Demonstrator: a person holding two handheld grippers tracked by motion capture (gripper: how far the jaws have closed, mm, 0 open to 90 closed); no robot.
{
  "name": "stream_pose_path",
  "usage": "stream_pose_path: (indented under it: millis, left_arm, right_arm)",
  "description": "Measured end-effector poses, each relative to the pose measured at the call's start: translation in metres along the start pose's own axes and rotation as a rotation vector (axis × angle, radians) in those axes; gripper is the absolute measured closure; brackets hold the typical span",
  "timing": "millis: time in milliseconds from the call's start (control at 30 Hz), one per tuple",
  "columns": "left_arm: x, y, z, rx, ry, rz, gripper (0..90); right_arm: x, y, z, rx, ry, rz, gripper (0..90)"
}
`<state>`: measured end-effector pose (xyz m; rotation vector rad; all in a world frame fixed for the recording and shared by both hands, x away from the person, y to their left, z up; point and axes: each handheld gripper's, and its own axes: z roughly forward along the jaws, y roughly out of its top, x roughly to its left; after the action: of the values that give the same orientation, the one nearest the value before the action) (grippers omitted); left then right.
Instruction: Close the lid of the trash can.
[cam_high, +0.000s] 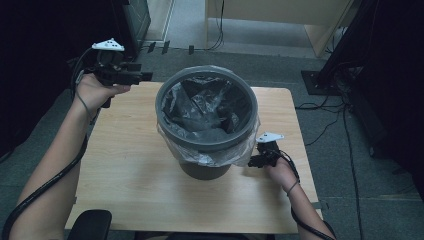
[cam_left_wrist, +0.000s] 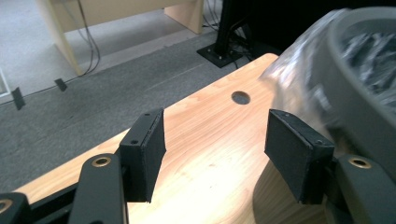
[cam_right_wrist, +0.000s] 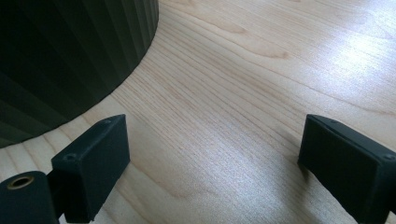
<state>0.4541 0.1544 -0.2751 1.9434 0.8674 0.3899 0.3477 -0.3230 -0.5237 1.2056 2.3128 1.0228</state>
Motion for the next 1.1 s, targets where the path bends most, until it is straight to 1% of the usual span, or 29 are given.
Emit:
stream_pose_path:
  millis: [100, 267, 333, 400, 433, 533, 767, 867, 1033, 1100]
  left_arm:
    - [0.006, -0.009, 0.000, 0.005, 0.020, -0.012, 37.3]
    - [0.011, -0.023, -0.001, 0.007, 0.058, -0.004, 37.3]
    - [0.013, -0.030, 0.000, 0.007, 0.072, -0.004, 37.3]
    - [0.015, -0.039, 0.002, 0.014, 0.091, 0.004, 37.3]
    - [0.016, -0.043, 0.003, 0.016, 0.099, 0.004, 37.3]
    - [0.019, -0.056, 0.006, 0.014, 0.107, -0.014, 37.3]
    - [0.027, -0.087, 0.013, 0.012, 0.133, -0.039, 36.9]
    - [0.030, -0.102, 0.016, 0.015, 0.143, -0.056, 37.0]
    - [0.034, -0.128, 0.022, 0.015, 0.168, -0.065, 37.2]
    - [0.036, -0.139, 0.025, 0.034, 0.182, -0.061, 37.2]
  right_arm:
    - [0.000, 0.000, 0.000, 0.000, 0.000, 0.000, 8.0]
    - [0.000, 0.000, 0.000, 0.000, 0.001, 0.000, 7.8]
    - [0.000, 0.000, 0.000, 0.000, 0.001, 0.000, 7.7]
    - [0.000, 0.000, 0.000, 0.000, 0.001, 0.000, 7.8]
    - [0.000, 0.000, 0.000, 0.000, 0.001, 0.000, 7.8]
    - [0.000, 0.000, 0.000, 0.000, 0.001, 0.000, 7.8]
    - [0.000, 0.000, 0.000, -0.002, 0.001, 0.000, 7.8]
    - [0.000, 0.000, 0.000, -0.003, 0.000, -0.003, 7.8]
    - [0.000, 0.000, 0.000, -0.002, 0.000, -0.004, 7.8]
    - [0.000, 0.000, 0.000, -0.002, 0.001, -0.004, 7.8]
